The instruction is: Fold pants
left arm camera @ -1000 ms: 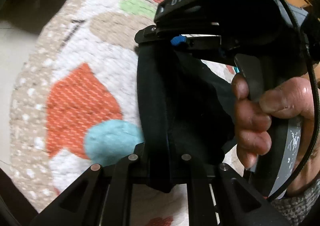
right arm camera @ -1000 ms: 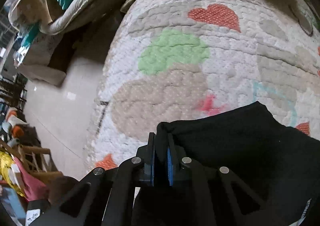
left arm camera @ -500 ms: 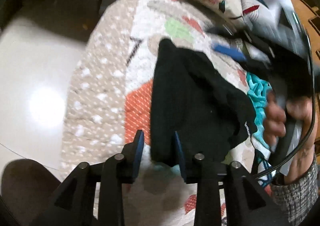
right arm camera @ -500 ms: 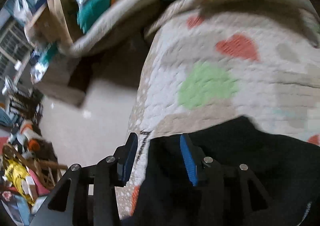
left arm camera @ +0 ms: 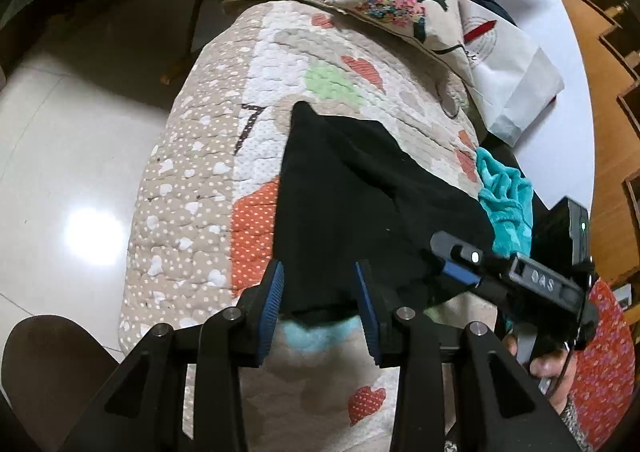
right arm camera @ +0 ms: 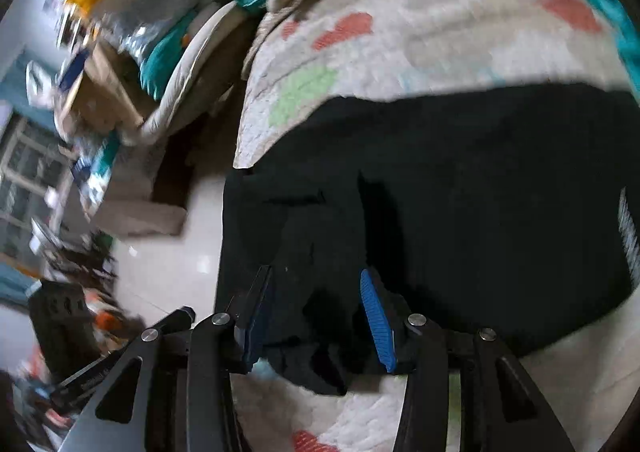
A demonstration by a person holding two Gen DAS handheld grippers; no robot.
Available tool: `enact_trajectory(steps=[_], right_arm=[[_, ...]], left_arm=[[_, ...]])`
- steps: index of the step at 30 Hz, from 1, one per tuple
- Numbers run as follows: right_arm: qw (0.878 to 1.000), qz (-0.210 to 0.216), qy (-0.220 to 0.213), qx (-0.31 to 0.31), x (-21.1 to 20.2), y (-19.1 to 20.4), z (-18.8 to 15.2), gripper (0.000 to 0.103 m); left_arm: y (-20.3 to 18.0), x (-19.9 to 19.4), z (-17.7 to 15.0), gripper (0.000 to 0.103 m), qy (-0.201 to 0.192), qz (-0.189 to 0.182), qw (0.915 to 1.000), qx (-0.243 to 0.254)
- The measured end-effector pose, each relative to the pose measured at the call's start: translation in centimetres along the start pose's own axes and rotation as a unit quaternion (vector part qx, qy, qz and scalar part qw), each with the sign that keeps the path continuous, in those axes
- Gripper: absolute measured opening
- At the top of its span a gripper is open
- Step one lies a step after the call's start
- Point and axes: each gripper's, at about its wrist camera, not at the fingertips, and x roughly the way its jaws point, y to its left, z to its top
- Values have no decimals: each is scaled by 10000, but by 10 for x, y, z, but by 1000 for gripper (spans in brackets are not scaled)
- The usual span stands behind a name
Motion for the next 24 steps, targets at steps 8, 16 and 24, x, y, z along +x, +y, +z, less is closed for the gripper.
enact_trajectory(steps=[8,16,24], right_arm=[[9992,182,-247,260,-13,-11,-24,50],[9891,176,-1004,1066,-58,-62,-16,51],[9924,454,-674,920,-39,-55,-20,51]], left_arm=[[-67,21,14,40,70,-94,9954,946],[-129,92,-11,36,637,663,9663,2403],[-92,80,13,12,490,277,9889,1375]])
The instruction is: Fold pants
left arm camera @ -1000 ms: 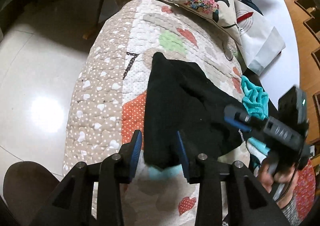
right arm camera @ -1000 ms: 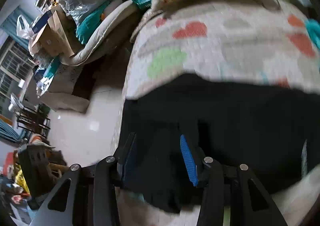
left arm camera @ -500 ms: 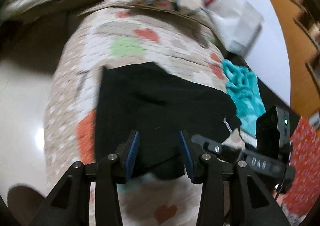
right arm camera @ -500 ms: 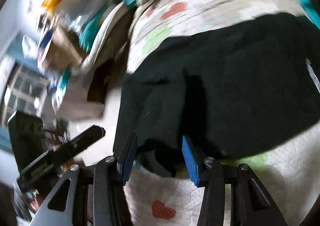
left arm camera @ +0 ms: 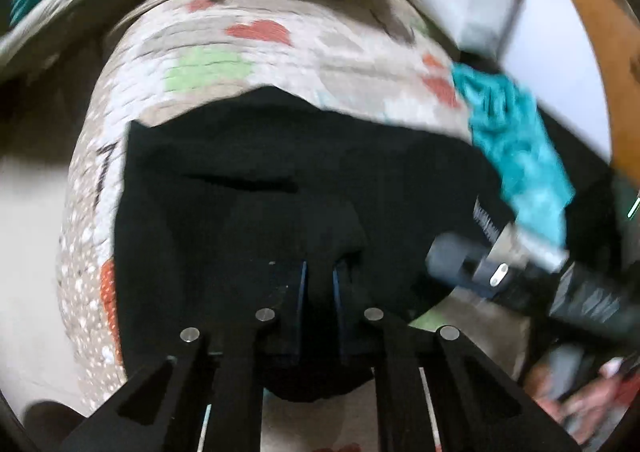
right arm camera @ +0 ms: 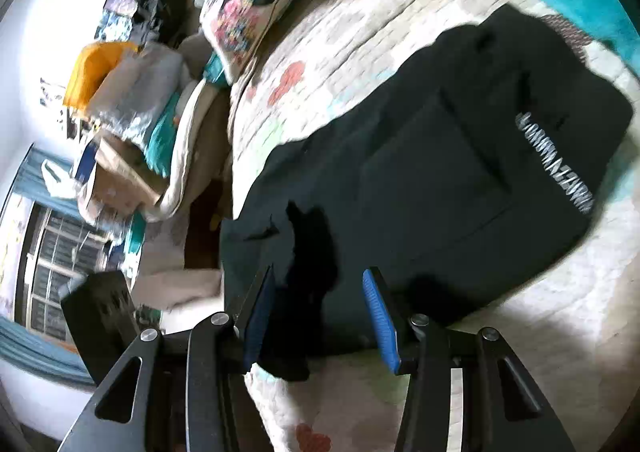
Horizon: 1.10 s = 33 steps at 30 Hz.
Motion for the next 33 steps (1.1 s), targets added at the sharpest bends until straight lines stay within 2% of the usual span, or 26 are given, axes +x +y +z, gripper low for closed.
enact_trajectory(steps=[3,5,8,12,13,14,19,25,26,28,29,30,31,33], right_arm=[[9998,81,207,18,15,-1,-4,51],[9994,118,330,3,25,1,-7,51],[9987,50,497,-123,42,11,-7,53],[9965,-305,617,-477,66,30,-8,53],[9952,-420,675,-571,70,33,-7,45],[9937,-526,735,-658,73,37,-5,8],[9939,-681,505,-698,69,47,23,7],[9927,-941,152,-737,69,41,54,8],[9924,-990,75,-726,66,38,58,10],[9911,-1233,-215,-460,53,25,65,26],[9892,-1371,-435,-270,42,19,68,46],[9879,-1402,-639,-150,30,14,69,50],[9880,-1354,-733,-144,20,12,70,50],[9904,-1136,-765,-200,6,17,68,50]], left_arm=[[26,-18,3,11,-158,-549,9961,-666],[39,-28,4,11,-248,-765,9924,-936],[45,-41,4,11,-377,-913,9893,-1078],[43,-54,3,12,-504,-953,9891,-1002],[40,-58,2,11,-546,-931,9897,-938],[39,-59,1,11,-573,-922,9901,-892],[30,-58,-3,12,-618,-889,9916,-705],[17,-20,-14,14,-252,-781,9943,-675],[14,-10,-18,15,-119,-710,9951,-683],[10,4,-26,25,118,-682,9950,-716],[9,6,-30,29,153,-724,9946,-720],[7,5,-32,35,121,-754,9947,-695],[6,2,-33,41,93,-793,9947,-649],[1,-7,-35,45,77,-928,9943,-516]])
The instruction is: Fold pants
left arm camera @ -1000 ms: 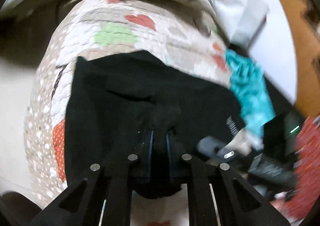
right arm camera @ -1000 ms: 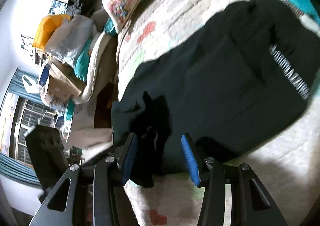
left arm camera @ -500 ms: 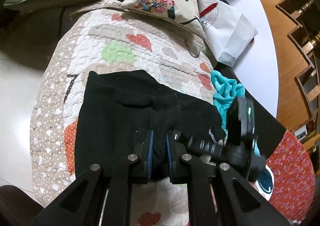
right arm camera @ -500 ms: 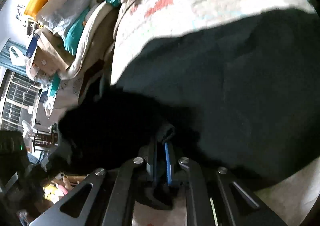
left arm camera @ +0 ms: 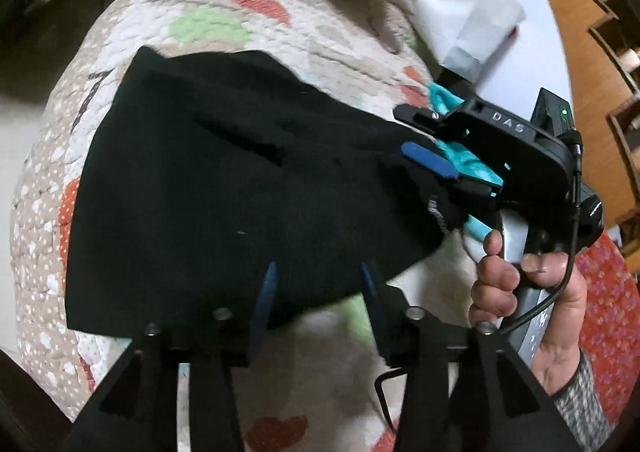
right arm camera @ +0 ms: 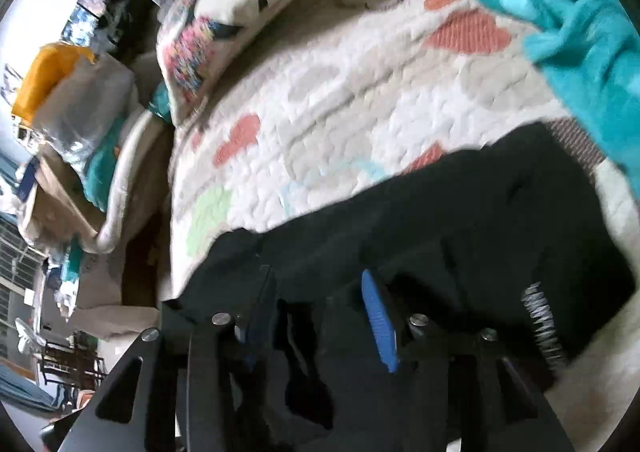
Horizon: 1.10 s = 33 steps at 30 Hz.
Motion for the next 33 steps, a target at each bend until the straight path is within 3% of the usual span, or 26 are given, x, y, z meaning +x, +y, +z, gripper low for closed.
enact_trajectory(steps=[3,6,8,11,13,14,15,16,18,22,28,33], right_arm=[[9965,784,282,-46,-8,17,-10,50],[9838,1539,888,-231,7,41,-32,50],[9762,1750,1262,-220,24,50,-46,50],[9806,1287,1434,-364,48,48,-57,49],[9925,402,932,-687,46,39,-52,37],[9939,-479,463,-880,33,33,-46,42],[9915,-914,182,-902,21,27,-42,44],[9922,-969,8,-780,7,18,-37,44],[9979,-536,-325,-143,-33,-6,-32,44],[9922,-370,-966,697,-88,-47,-46,45],[9821,-884,-1055,1287,-80,-75,-72,47],[9765,-996,-935,1666,-71,-106,-73,47]], left_arm=[[-5,-18,-8,46,-57,-69,9997,242],[-4,-32,-18,46,-39,-197,9994,276],[0,-42,-24,46,-120,-94,9995,280],[8,-55,-24,46,-275,43,9995,173],[12,-61,-19,46,-357,108,9993,87],[12,-64,-16,46,-401,134,9991,86],[10,-66,-12,47,-430,157,9989,125],[5,-66,-5,47,-458,210,9985,224],[-7,-62,8,48,-472,268,9976,428],[-53,-33,46,50,-353,279,9940,995],[-112,35,91,51,9,350,9873,1548],[-142,88,107,52,313,431,9809,1870]])
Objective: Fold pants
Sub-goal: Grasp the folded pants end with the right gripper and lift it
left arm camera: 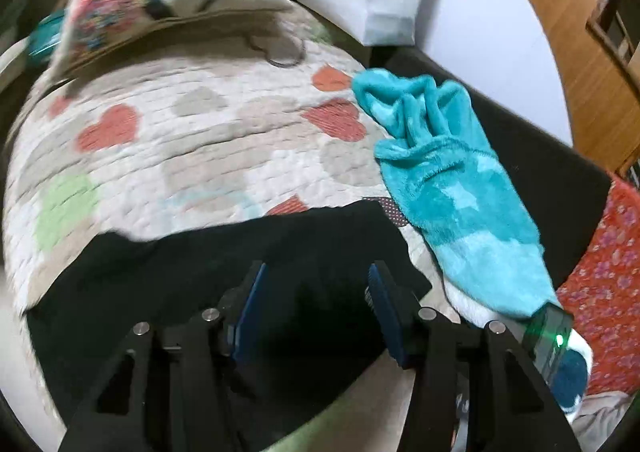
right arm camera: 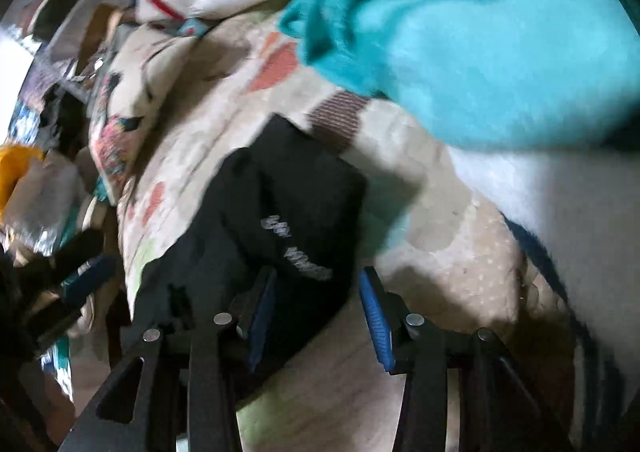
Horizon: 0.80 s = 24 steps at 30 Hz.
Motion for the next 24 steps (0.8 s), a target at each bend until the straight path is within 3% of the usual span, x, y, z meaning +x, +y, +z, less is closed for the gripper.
enact_trajectory(steps=[6,11,15,17,18,19,20,22,23,24], right_arm=[[9995,267,-83,159,8,-6,5,51],[9986,371,8,371,26,-6,12,52],[9994,331,-78,54,29,5,13,64],[9993,381,-35,-11,32,7,14,64],[9990,445,25,24,32,7,15,61],[9986,522,100,75,33,6,16,57],[9983,553,179,98,33,6,17,47],[9983,539,232,44,30,8,18,38],[9981,580,210,1,27,10,19,27],[9977,646,205,-43,24,13,20,24]], left_arm=[[-28,73,29,57,569,-92,9973,454],[-59,125,42,64,941,189,9860,1362],[-74,155,40,64,1318,397,9717,1918],[-78,154,39,47,1314,425,9684,2075],[-77,150,39,26,1288,355,9693,2065],[-72,143,41,17,1308,150,9718,1956],[-68,137,43,14,1285,9,9744,1847],[-58,119,46,12,1127,-148,9796,1657],[-53,108,48,12,1036,-205,9823,1547],[-47,99,48,11,965,-239,9844,1455]])
